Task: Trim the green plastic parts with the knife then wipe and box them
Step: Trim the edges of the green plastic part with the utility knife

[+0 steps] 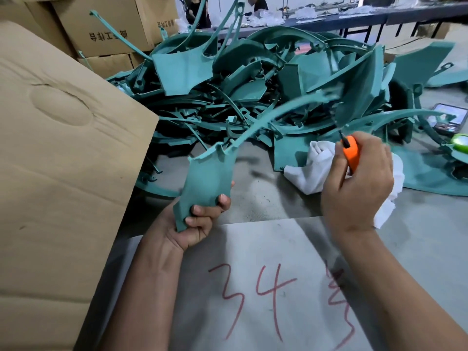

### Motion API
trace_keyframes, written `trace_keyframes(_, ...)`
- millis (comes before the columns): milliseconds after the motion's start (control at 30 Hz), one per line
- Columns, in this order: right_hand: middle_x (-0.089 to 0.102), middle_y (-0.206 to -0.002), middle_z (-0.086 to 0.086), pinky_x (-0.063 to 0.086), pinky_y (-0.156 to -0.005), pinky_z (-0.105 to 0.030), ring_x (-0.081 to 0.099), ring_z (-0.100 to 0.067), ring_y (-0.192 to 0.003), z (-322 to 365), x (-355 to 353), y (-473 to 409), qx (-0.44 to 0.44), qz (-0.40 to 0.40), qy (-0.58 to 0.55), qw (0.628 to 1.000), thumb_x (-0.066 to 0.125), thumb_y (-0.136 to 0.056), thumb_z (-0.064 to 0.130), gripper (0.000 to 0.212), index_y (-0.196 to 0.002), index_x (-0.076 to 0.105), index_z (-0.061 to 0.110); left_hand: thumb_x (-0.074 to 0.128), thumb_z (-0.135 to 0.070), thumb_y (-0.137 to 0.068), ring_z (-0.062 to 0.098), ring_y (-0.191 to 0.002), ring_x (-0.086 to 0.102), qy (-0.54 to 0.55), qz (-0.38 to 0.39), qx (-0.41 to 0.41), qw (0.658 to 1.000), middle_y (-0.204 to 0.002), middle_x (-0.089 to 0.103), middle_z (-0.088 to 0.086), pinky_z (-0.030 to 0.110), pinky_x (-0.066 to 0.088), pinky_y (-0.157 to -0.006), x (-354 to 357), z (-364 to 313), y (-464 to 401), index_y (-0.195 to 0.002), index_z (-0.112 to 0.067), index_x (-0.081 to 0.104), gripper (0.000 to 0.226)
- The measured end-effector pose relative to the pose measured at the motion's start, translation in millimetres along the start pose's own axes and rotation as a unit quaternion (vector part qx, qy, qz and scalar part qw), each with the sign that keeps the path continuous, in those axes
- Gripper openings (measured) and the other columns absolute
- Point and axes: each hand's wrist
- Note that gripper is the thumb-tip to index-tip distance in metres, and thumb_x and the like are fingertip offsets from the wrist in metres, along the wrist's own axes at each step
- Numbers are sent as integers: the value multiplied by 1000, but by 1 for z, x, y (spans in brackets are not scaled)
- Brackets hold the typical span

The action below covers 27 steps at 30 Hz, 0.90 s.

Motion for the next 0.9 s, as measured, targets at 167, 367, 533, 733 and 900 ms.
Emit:
trace_keyframes(167, 51, -77, 5, 32, -63, -30, 42, -13, -66, 14, 4, 7, 24, 108, -78, 991, 48, -110, 24, 19, -103, 57, 9, 58, -14, -83, 5, -32, 43, -34, -135, 89, 986, -79, 49, 7, 13, 31, -24, 14, 10, -5, -118, -5, 60, 36)
trace_keyframes(367, 51, -66, 2, 36, -56, -32, 48, -18, -59, 38, 11, 26, -11, 299, -153, 942, 46, -110, 31, 25, -99, 54, 11, 60, -17, -88, 4, -34, 43, -85, -57, 86, 991, -79, 49, 6, 15, 33, -23, 30, 24, -16, -115, -5, 61, 29)
trace_keyframes(533, 46, -70, 9, 31, -57, -34, 47, -20, -61, 42, 13, 26, -18, 287, -107, 952, 44, -109, 36, 26, -102, 54, 13, 70, -13, -81, 6, -37, 46, -93, 7, 45, 995, -81, 47, 8, 16, 37, -25, 40, 33, -20, -93, -4, 74, 15)
trace_keyframes(733, 51, -68, 2, 41, -56, -43, 49, -23, -61, 40, 14, 27, -5, 312, -113, 943, 51, -109, 29, 21, -101, 55, 10, 82, -3, -78, 20, -41, 56, -4, 58, -8, 998, -79, 56, 22, 20, 43, -32, 42, 35, -19, -102, 11, 65, 32)
trace_keyframes(900, 49, -66, 6, 33, -55, -24, 48, -14, -59, 41, 11, 25, -2, 344, -179, 922, 54, -110, 23, 16, -98, 55, 13, 68, -4, -89, 31, -49, 63, 46, 106, -15, 993, -84, 58, 28, 28, 52, -38, 37, 35, -20, -111, 15, 57, 32)
Point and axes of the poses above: each hand's wrist, its own y-axis away from the middle knuckle, its own x-axis out of the palm, z = x × y
